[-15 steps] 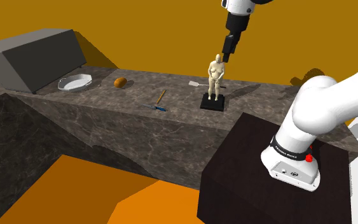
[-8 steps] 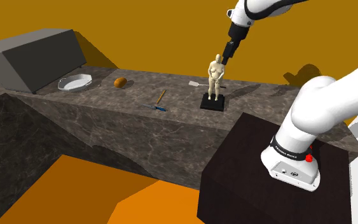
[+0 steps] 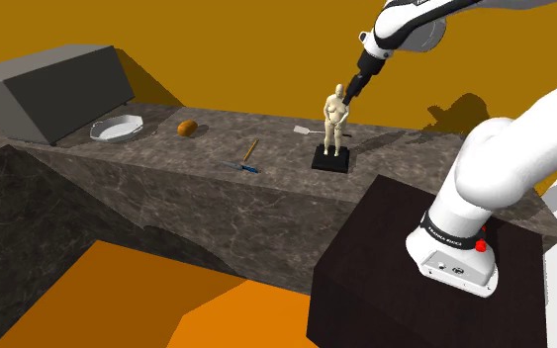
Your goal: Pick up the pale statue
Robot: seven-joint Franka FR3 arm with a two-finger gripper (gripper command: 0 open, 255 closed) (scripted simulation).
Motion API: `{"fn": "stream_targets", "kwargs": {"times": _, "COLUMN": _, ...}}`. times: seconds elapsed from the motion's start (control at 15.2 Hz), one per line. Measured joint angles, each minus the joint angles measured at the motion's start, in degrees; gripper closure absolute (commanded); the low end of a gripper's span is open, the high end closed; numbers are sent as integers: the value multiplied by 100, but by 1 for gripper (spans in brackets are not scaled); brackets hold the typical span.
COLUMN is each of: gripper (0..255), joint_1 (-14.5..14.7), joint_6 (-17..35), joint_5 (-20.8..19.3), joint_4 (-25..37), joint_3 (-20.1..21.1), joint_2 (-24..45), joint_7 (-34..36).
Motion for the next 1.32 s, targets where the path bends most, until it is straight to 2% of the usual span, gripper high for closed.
{"fn": "stream_targets", "kwargs": {"times": 0.13, "gripper": 0, "joint_1": 208, "joint_6": 315, "joint_5": 300, "joint_4": 88, "joint_3": -428, "joint_2": 268, "joint_7": -401}}
{"fn": "stream_targets", "kwargs": {"times": 0.26, "gripper": 0, "joint_1": 353, "joint_6": 572, "joint_5": 495, "joint_4": 79, "joint_3": -691, "joint_2": 462, "joint_7": -656}}
{"fn": "stream_targets", "kwargs": {"times": 0.73, "gripper": 0, "joint_1": 669, "joint_6": 1159, "joint_5": 844, "joint_4": -130, "joint_3": -1049, "joint_2": 841, "joint_7": -1029}}
{"fn": "stream_targets", "kwargs": {"times": 0.79, "gripper": 255, "joint_1": 682, "joint_6": 1190, "joint_5": 863, "joint_4": -144, "joint_3": -1084, "joint_2": 859, "joint_7": -1069}}
{"fn": "stream_targets", "kwargs": {"times": 1.32, "gripper": 255, "joint_1": 701, "joint_6": 1227, "joint_5": 892, "joint_4": -153, "joint_3": -1130, "joint_2": 884, "joint_7": -1120}}
